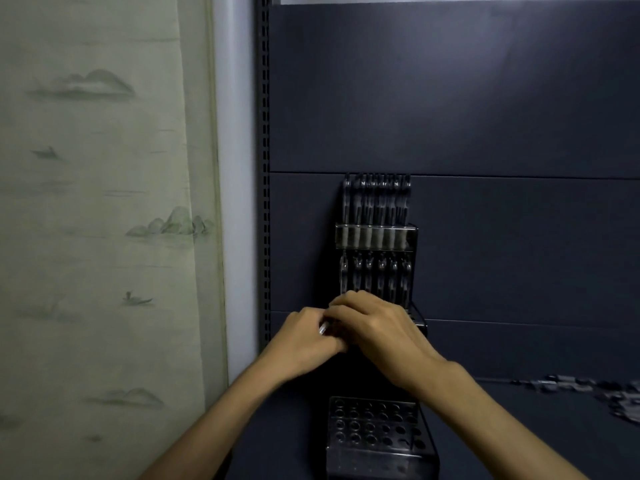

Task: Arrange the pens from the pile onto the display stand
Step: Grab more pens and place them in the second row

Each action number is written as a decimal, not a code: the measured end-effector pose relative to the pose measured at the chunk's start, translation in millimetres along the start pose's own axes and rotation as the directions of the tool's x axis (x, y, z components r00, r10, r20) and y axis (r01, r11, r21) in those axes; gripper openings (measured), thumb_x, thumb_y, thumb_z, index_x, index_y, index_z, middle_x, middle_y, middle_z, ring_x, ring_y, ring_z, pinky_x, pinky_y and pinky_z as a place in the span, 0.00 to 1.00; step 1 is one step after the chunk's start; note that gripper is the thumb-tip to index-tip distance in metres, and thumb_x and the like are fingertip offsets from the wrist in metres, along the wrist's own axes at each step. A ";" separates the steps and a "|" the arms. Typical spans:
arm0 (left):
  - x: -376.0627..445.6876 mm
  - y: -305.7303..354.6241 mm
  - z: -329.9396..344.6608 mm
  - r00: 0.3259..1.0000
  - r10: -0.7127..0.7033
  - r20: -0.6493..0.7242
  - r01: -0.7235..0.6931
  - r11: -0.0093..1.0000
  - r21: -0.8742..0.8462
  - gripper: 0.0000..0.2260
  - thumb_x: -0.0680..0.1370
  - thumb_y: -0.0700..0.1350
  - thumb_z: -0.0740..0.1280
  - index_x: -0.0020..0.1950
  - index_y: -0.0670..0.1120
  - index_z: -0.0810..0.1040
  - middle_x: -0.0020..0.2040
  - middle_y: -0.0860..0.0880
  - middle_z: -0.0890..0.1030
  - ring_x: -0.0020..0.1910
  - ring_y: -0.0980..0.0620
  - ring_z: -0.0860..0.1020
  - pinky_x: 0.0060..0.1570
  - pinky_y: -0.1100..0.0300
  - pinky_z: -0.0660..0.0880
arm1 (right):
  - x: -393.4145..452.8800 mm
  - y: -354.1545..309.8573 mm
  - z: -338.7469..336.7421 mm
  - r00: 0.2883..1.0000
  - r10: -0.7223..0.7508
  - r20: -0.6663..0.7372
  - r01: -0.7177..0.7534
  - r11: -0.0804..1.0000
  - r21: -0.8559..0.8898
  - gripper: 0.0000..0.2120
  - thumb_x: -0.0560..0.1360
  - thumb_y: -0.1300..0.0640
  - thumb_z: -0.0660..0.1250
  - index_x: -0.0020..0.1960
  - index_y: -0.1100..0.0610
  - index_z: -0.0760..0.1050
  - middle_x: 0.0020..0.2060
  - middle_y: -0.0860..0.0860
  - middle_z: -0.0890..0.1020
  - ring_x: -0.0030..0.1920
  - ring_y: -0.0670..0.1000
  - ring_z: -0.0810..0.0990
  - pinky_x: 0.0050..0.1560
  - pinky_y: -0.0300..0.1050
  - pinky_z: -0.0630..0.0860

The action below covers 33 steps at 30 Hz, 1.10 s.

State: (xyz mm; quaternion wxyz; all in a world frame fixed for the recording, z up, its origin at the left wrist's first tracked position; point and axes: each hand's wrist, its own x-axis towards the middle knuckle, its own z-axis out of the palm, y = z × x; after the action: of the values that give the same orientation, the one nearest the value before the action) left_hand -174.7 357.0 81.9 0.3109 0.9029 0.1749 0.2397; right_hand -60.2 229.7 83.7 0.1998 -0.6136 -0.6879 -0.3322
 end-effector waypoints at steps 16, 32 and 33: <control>-0.1 6.6 -1.9 0.999 0.035 -0.014 -0.036 0.997 -0.066 0.13 0.74 0.51 0.70 0.33 0.46 0.76 0.27 0.54 0.73 0.28 0.57 0.70 0.34 0.57 0.65 | -9.7 19.1 -11.8 0.995 -0.050 -0.082 0.034 0.982 -0.188 0.12 0.74 0.56 0.73 0.57 0.56 0.81 0.49 0.50 0.80 0.46 0.51 0.76 0.39 0.44 0.74; -4.9 -3.8 1.1 0.997 0.009 -0.076 -0.018 0.992 -0.123 0.12 0.72 0.49 0.73 0.30 0.50 0.75 0.23 0.54 0.71 0.25 0.57 0.66 0.33 0.61 0.65 | 27.1 39.6 -10.3 0.722 0.685 -0.098 -0.577 0.674 0.462 0.11 0.74 0.52 0.76 0.54 0.55 0.84 0.40 0.43 0.85 0.43 0.39 0.84 0.49 0.40 0.83; -5.4 -4.4 2.1 0.997 0.010 -0.073 -0.019 0.992 -0.121 0.12 0.72 0.49 0.73 0.30 0.50 0.75 0.23 0.54 0.71 0.25 0.57 0.66 0.33 0.60 0.65 | 27.2 38.7 -8.5 0.722 0.686 -0.096 -0.585 0.679 0.444 0.11 0.73 0.52 0.76 0.54 0.55 0.84 0.40 0.43 0.85 0.42 0.39 0.83 0.48 0.37 0.82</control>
State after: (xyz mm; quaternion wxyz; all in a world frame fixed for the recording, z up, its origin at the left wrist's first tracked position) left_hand -178.7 356.7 75.9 0.3572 0.8741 0.1647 0.2849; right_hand -28.0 244.1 116.4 0.5056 -0.7159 -0.4481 -0.1761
